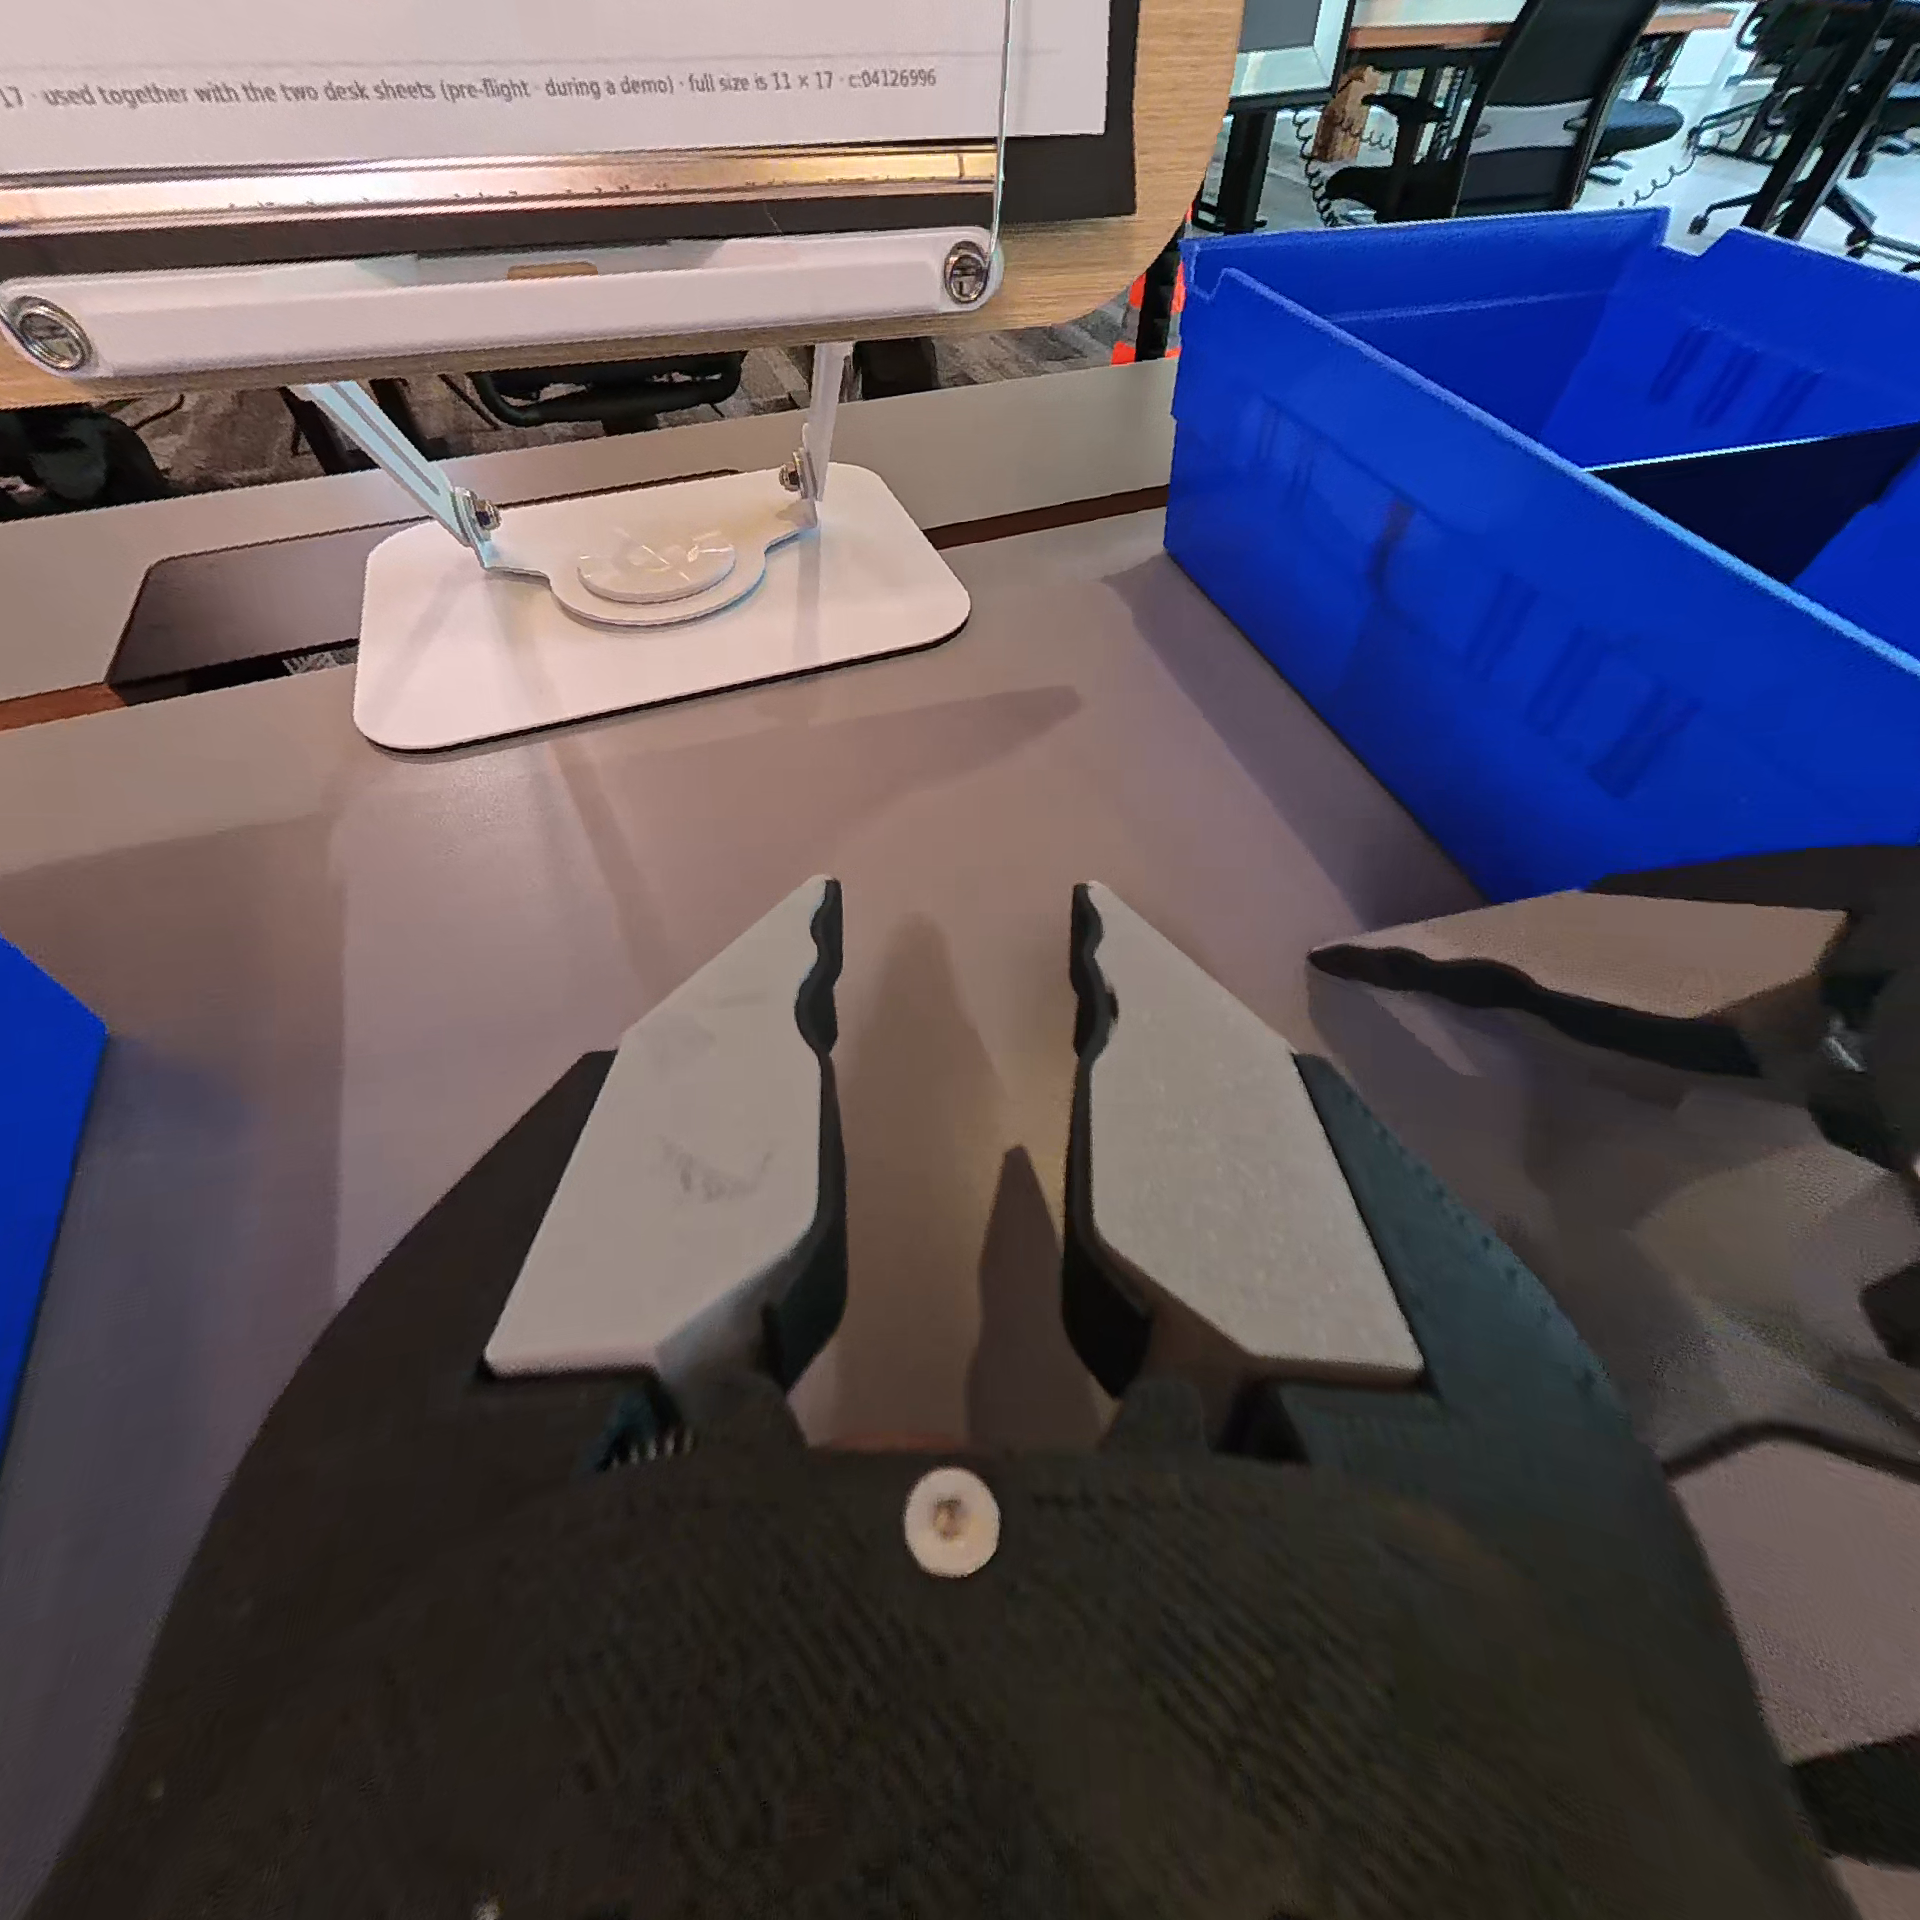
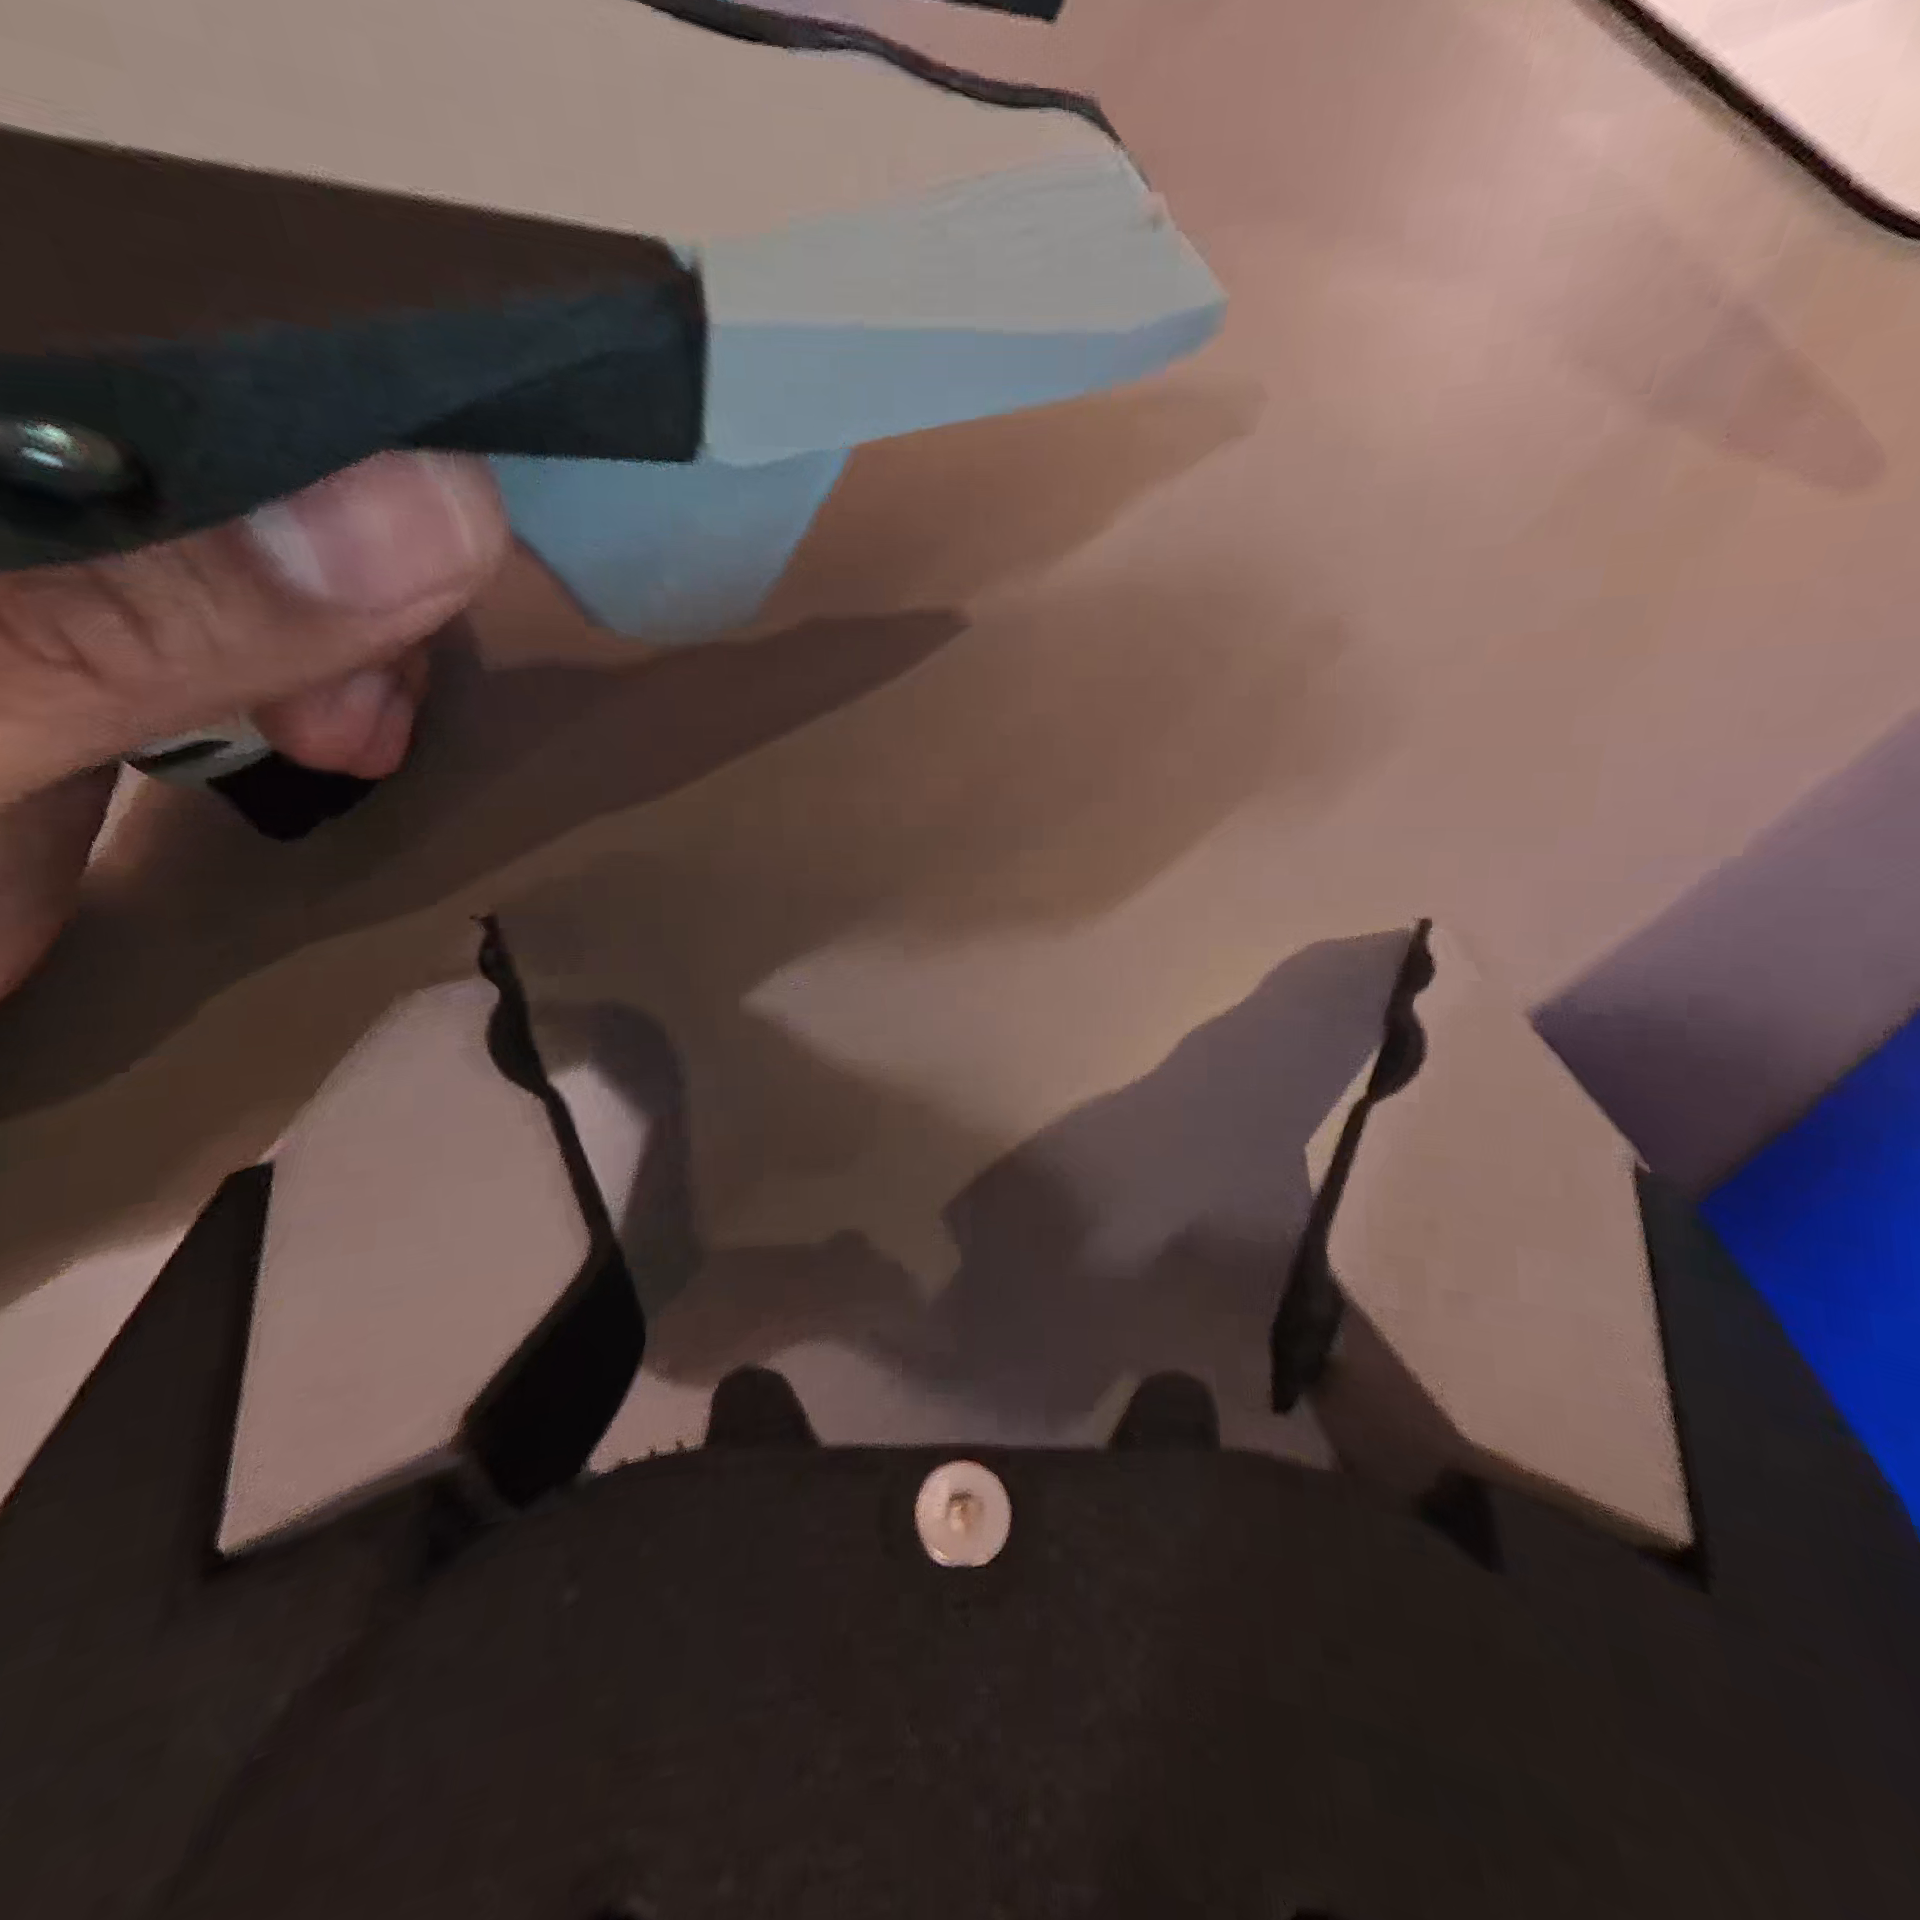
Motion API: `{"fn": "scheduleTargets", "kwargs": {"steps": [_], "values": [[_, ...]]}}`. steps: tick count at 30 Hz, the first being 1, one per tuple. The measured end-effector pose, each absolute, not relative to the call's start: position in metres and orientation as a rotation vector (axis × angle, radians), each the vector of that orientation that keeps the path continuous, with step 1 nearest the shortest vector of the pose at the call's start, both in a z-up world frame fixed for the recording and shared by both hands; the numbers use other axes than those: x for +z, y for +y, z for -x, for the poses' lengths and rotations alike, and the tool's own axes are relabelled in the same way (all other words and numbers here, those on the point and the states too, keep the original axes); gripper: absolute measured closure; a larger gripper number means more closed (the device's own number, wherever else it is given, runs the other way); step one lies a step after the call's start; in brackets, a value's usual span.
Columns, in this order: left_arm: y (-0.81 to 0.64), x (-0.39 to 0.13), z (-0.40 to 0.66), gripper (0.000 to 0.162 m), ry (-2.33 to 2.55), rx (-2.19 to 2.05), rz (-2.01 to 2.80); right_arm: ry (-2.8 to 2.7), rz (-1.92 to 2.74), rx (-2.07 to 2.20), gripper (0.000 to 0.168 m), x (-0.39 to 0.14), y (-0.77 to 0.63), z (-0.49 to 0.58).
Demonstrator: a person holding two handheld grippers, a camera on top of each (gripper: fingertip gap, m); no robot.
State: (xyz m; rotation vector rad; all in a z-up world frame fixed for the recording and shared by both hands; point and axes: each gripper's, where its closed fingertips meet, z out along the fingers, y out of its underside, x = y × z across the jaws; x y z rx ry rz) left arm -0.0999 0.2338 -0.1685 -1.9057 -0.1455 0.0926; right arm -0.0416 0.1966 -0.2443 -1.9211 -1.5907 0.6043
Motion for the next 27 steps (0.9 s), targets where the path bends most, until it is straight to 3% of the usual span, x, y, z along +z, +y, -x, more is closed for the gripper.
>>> {"fn": "scheduleTargets", "kwargs": {"steps": [27], "values": [[0.236, -0.169, 0.088, 0.118, -0.087, 0.073, 1.915, -1.583, 1.926, 0.604, 0.012, -0.244, 0.196, 0.042]]}}
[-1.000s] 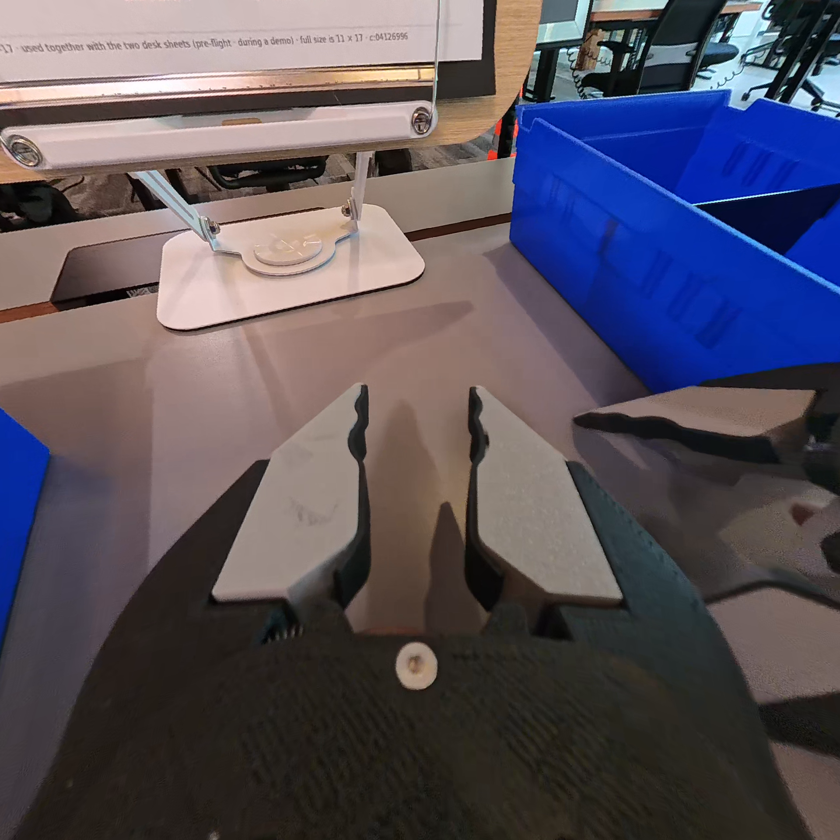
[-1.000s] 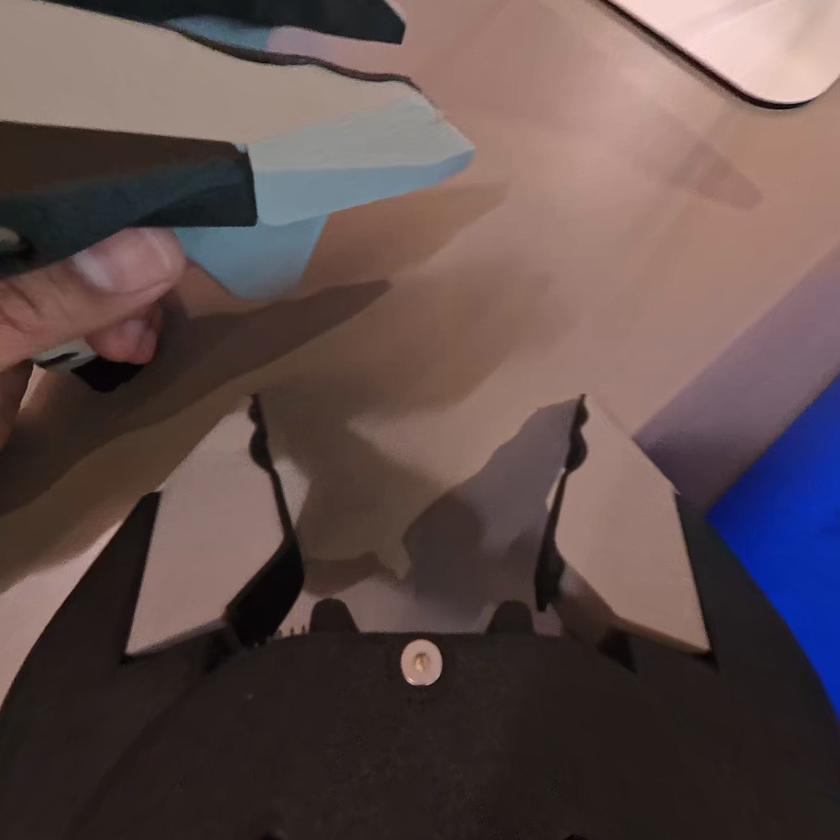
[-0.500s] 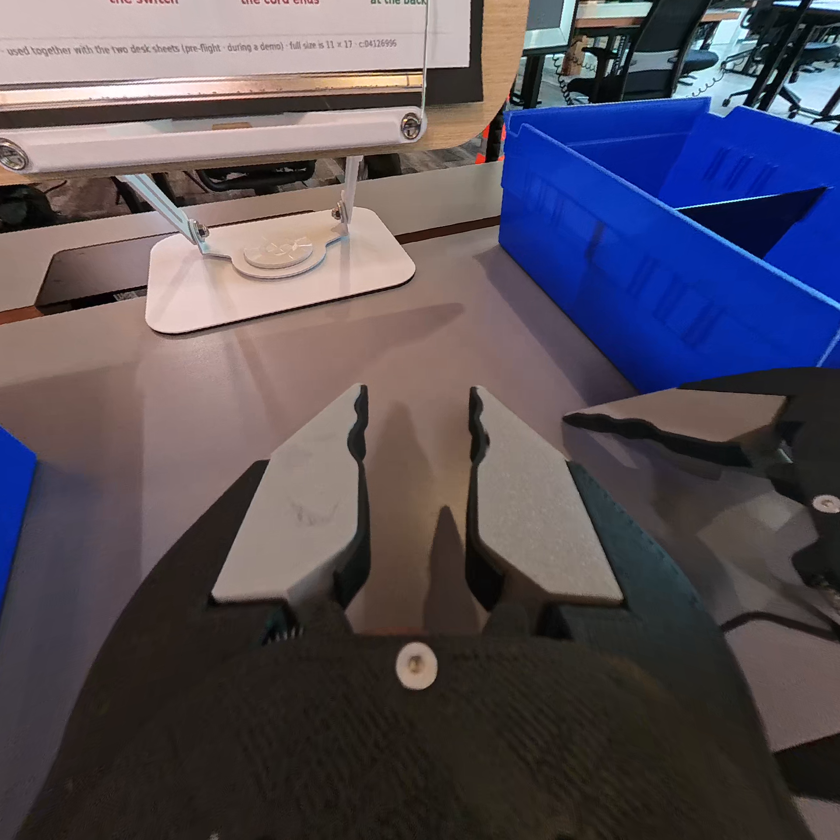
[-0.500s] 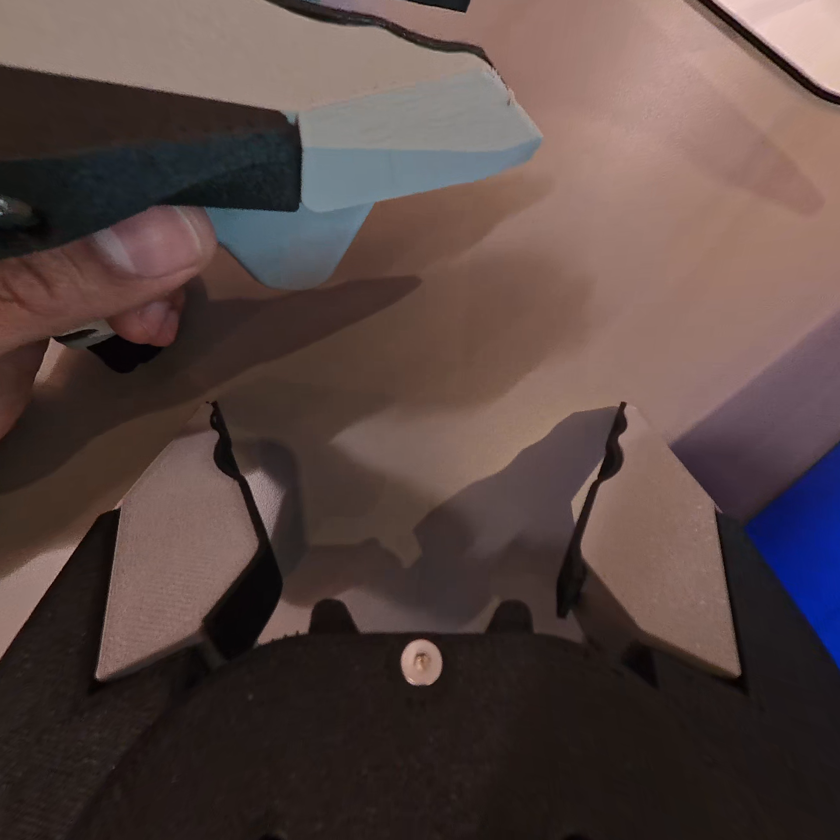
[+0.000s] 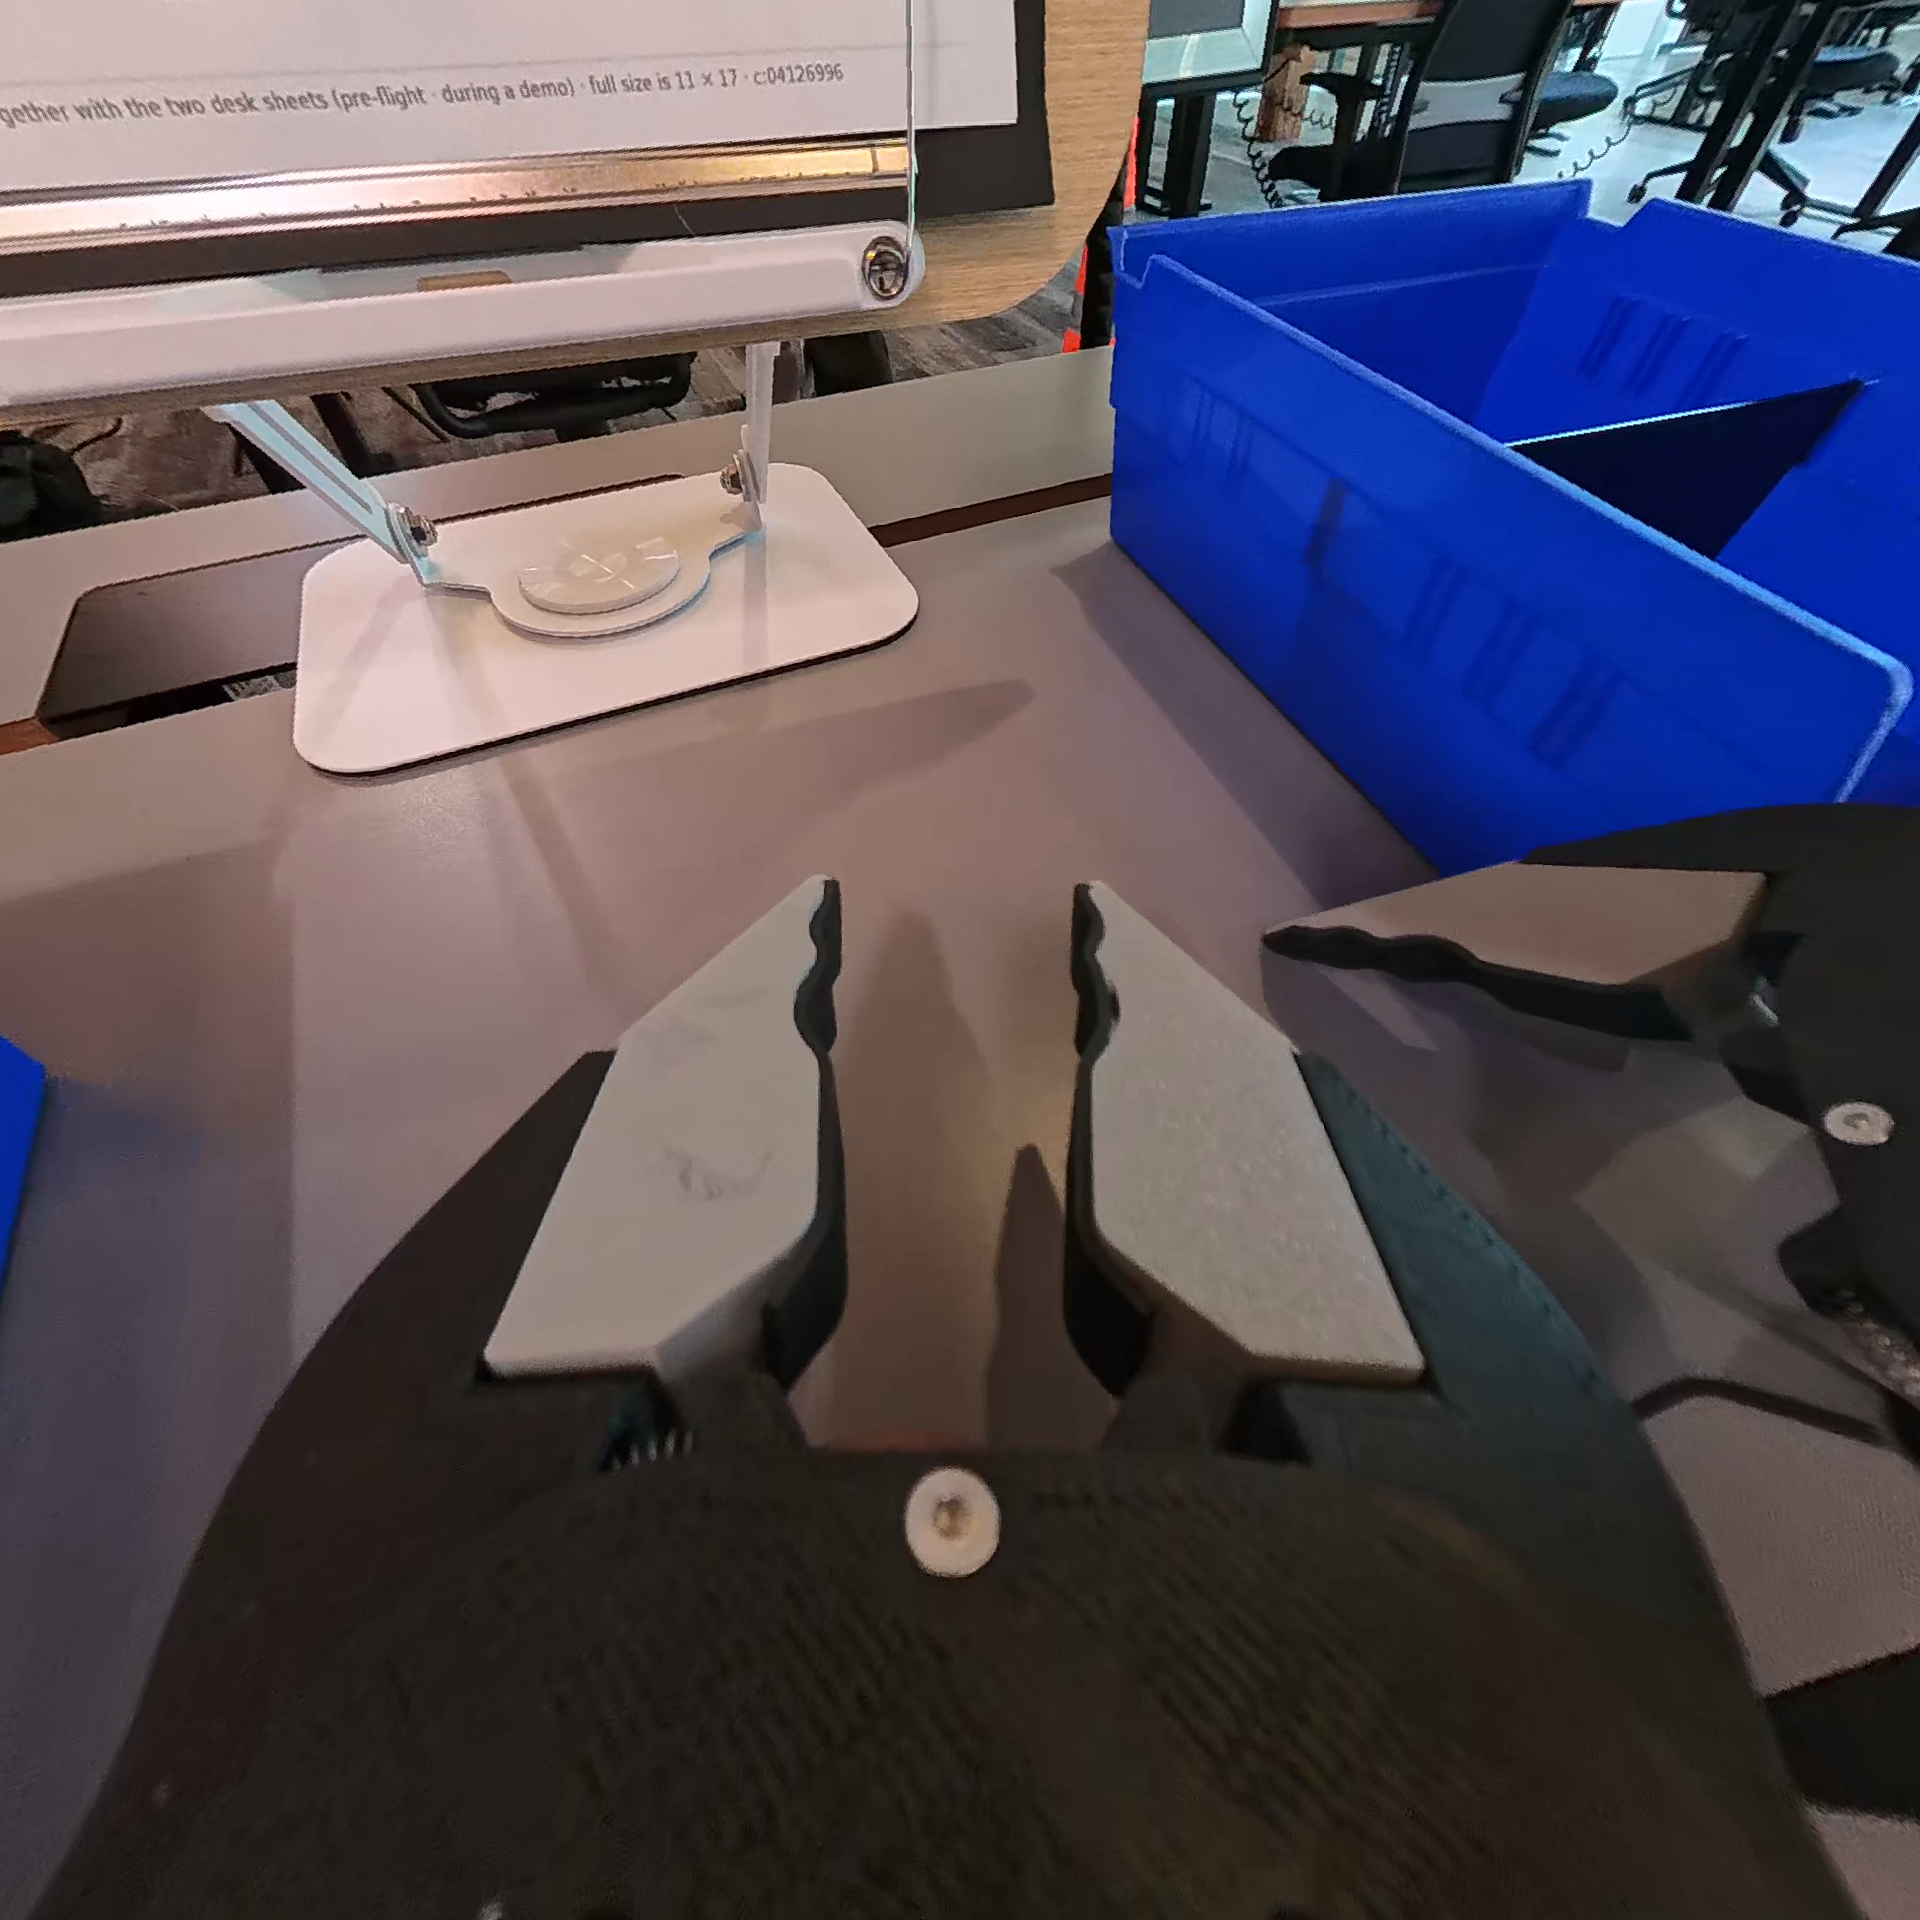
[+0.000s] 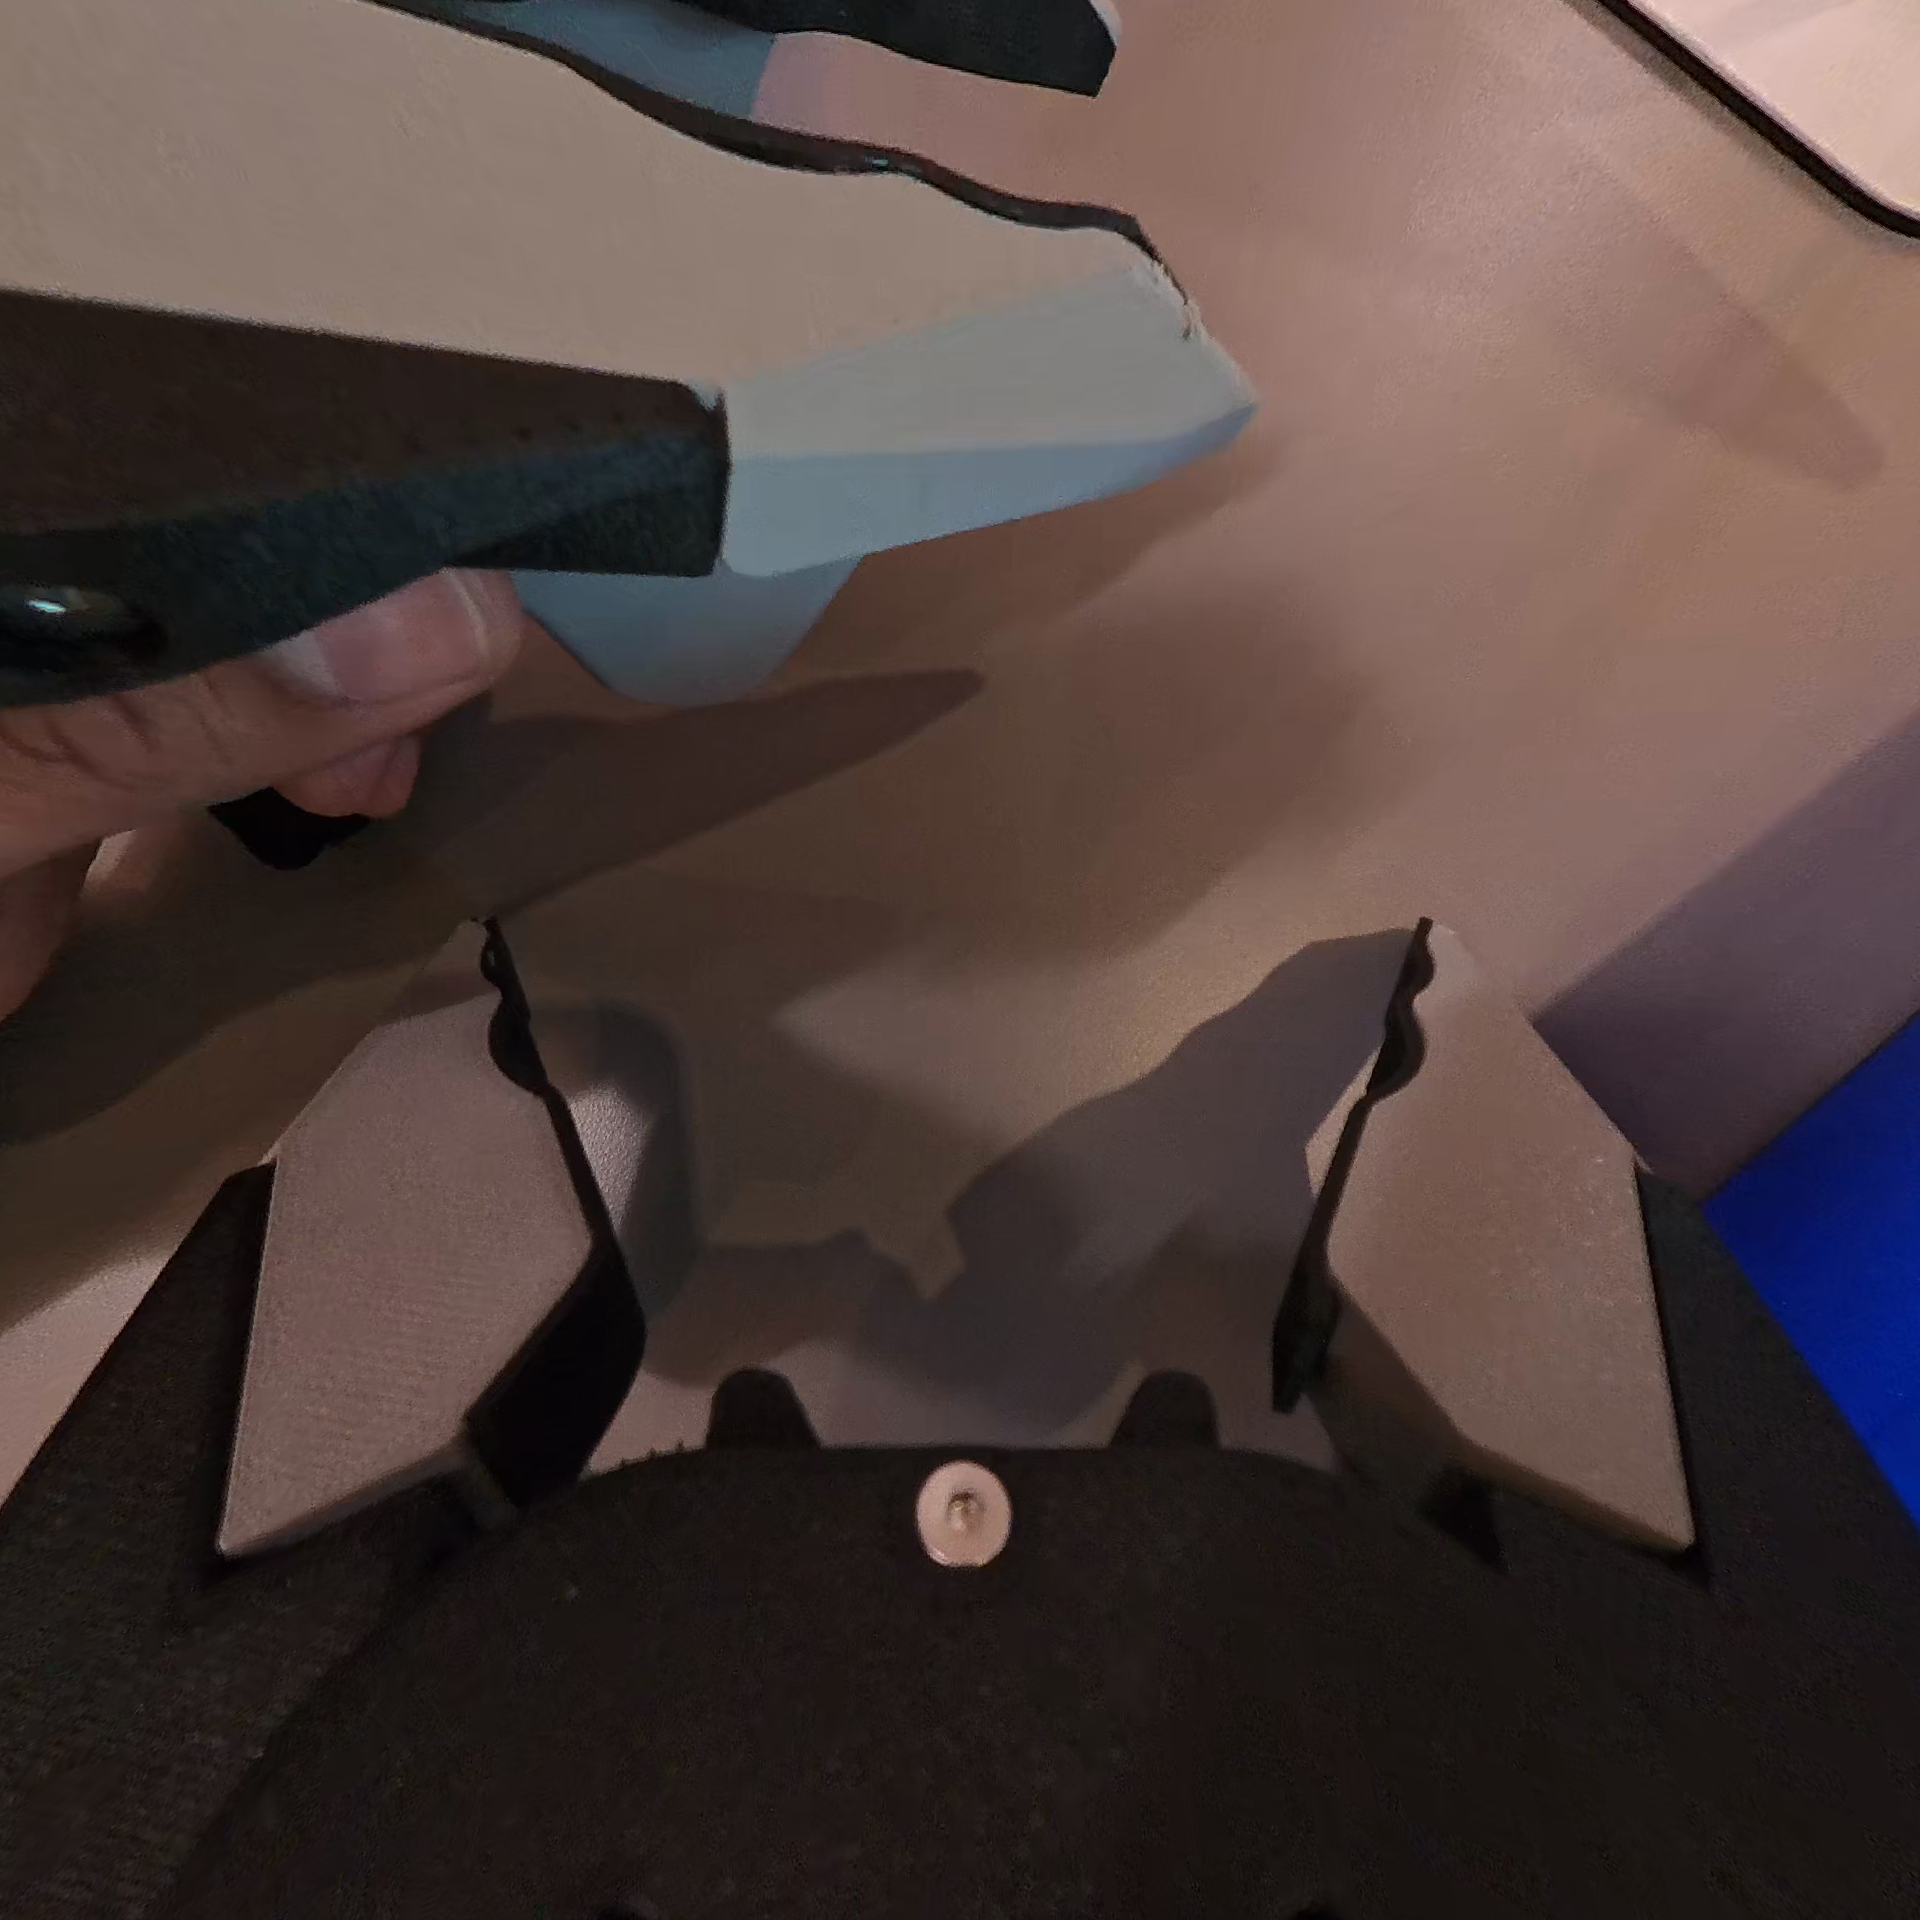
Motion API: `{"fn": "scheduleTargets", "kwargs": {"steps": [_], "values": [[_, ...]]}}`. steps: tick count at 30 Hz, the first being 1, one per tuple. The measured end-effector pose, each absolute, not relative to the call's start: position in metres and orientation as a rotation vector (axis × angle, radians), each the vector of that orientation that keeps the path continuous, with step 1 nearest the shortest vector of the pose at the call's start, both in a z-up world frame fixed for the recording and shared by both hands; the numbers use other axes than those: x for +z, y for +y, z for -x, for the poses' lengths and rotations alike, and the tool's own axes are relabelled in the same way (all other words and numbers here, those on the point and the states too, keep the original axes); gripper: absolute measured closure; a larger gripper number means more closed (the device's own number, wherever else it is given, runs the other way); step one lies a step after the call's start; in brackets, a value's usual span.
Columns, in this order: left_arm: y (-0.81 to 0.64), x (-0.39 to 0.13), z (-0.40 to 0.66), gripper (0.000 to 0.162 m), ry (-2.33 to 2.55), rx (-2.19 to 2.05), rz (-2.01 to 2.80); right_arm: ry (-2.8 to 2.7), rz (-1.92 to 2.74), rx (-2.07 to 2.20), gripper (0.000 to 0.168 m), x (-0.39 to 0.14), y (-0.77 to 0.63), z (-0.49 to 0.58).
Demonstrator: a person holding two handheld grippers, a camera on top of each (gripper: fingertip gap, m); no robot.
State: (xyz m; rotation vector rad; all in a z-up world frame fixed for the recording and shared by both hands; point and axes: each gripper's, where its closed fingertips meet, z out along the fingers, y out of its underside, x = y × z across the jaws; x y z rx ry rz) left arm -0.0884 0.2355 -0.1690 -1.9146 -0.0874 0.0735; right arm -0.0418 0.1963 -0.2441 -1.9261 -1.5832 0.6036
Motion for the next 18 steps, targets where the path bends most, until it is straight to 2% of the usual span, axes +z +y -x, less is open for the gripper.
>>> {"fn": "scheduleTargets", "kwargs": {"steps": [15, 18], "values": [[0.2367, -0.1681, 0.0870, 0.117, -0.081, 0.079, 1.910, -1.583, 1.926, 0.604, 0.012, -0.2439, 0.1962, 0.0414], [0.2356, -0.1665, 0.0909, 0.107, -0.087, 0.109, 1.902, -1.583, 1.926, 0.604, 0.012, -0.2439, 0.1962, 0.0414]]}}
